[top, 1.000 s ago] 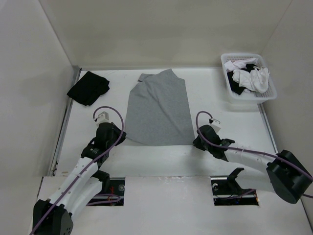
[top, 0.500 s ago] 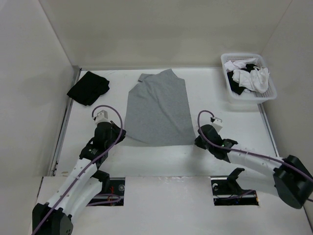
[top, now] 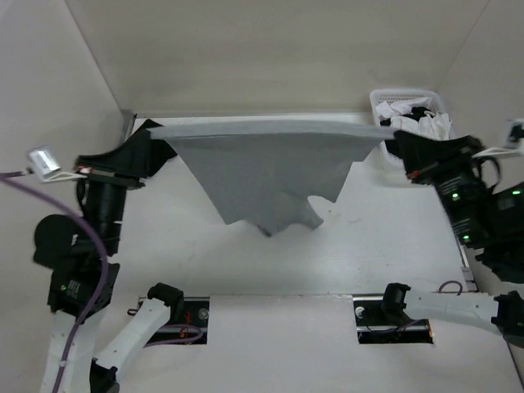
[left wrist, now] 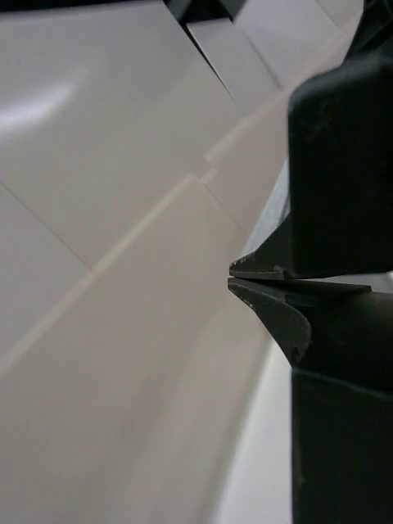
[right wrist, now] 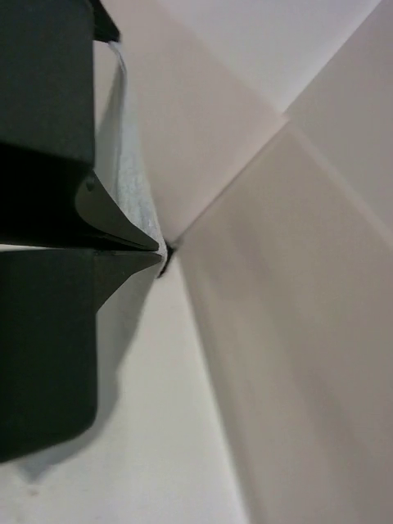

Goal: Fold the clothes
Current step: Flatten the tank top out

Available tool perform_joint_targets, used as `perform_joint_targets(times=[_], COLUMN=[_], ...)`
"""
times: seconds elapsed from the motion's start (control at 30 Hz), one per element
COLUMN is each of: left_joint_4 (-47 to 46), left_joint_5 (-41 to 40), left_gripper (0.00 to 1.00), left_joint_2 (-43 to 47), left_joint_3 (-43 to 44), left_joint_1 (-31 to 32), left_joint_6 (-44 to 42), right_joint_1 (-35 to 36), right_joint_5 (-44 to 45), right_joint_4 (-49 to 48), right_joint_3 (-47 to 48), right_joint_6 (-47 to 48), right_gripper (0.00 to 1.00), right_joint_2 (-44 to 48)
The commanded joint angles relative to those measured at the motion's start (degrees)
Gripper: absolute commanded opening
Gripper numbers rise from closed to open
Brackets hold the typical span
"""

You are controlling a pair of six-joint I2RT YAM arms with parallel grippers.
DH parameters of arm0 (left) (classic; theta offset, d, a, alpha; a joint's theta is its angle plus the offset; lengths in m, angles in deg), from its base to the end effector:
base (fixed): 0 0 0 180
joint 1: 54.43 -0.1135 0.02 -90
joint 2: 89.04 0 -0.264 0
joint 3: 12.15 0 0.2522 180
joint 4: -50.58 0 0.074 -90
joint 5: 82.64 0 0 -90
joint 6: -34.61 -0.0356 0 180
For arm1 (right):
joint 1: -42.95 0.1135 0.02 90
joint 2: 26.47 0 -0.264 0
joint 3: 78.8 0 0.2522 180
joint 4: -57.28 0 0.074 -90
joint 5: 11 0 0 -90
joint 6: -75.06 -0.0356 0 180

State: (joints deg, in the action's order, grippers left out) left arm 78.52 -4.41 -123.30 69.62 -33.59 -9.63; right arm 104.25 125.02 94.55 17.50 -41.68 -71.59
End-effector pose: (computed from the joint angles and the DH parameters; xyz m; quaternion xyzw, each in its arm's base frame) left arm 0.0724 -0.0198 0.4846 -0.2056 0.5420 -0.3968 0.7117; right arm 0.0646 0.0646 0.5208 0.1254 0.6331 0.3305 0.6887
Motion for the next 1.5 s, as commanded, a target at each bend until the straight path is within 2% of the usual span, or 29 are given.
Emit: perform_joint_targets(times=[0.0,0.07,0.2,0.33,0.4,0.47,0.57,0.63,0.7,0.8,0.93,1.07,1.17,1.3,1.37,1.47], left_joint_4=[-4.0,-4.1,-4.6,-6.3,-6.6,-7.1,-9.0,-10.2,-11.4,-10.9,-9.4,-8.8,-8.9,-9.7,-11.4,-13.1], left_joint_5=[-2.3,-2.7,-3.1,-4.8,-5.1,-4.5,-4.2,-3.5,-2.8,0.0,2.1,3.6,4.7,4.7,4.1,1.9], left_gripper=[0.00,0.00,0.00,0.00,0.00,0.00,0.00,0.00,0.00,0.00,0.00,0.00,0.00,0.00,0.01,0.01], left_joint_2=[-3.8,-6.7,-11.9,-17.3,-21.2,-25.5,-32.9,-37.9,-42.8,-50.4,-56.2,-55.7,-53.5,-48.6,-45.8,-42.8], left_joint_3=[10.9,16.2,21.1,21.4,21.0,19.6,17.6,18.2,20.3,26.3,33.1,39.1,42.8,42.9,39.2,32.8], left_joint_1=[-1.2,-2.1,-3.0,-4.6,-5.9,-8.3,-11.4,-12.5,-13.1,-14.7,-16.0,-16.2,-16.7,-17.0,-16.6,-14.6], left_joint_6=[-2.0,-3.0,-3.3,-4.6,-4.9,-4.5,-4.2,-4.2,-4.4,-3.8,-2.9,-3.1,-3.0,-3.9,-5.0,-6.5], right_joint_1=[5.1,8.0,8.9,1.1,-4.5,-12.3,-26.2,-34.3,-39.0,-42.8,-45.6,-46.3,-46.1,-46.0,-46.7,-47.5], right_joint_5=[9.4,10.7,10.3,5.8,2.0,-4.3,-19.1,-27.3,-32.5,-35.2,-37.0,-38.3,-38.4,-40.4,-41.4,-41.6], right_joint_4=[-2.3,-4.9,-10.4,-12.3,-11.2,-7.8,-4.6,-3.6,-2.1,0.9,4.2,8.1,8.7,8.7,8.2,5.2], right_joint_3=[12.8,20.2,26.9,29.6,29.2,28.1,26.8,28.8,33.3,41.8,53.3,65.4,70.6,69.3,62.0,45.8], right_joint_6=[18.9,25.7,35.0,38.0,35.6,29.5,19.0,14.5,12.1,10.6,9.6,8.6,8.6,8.1,7.1,6.1], right_gripper=[0.00,0.00,0.00,0.00,0.00,0.00,0.00,0.00,0.00,0.00,0.01,0.01,0.01,0.02,0.02,0.03], right_joint_2=[-5.7,-8.6,-12.4,-16.8,-19.1,-22.2,-28.0,-33.5,-39.9,-48.5,-56.5,-60.2,-59.0,-53.2,-48.7,-40.1])
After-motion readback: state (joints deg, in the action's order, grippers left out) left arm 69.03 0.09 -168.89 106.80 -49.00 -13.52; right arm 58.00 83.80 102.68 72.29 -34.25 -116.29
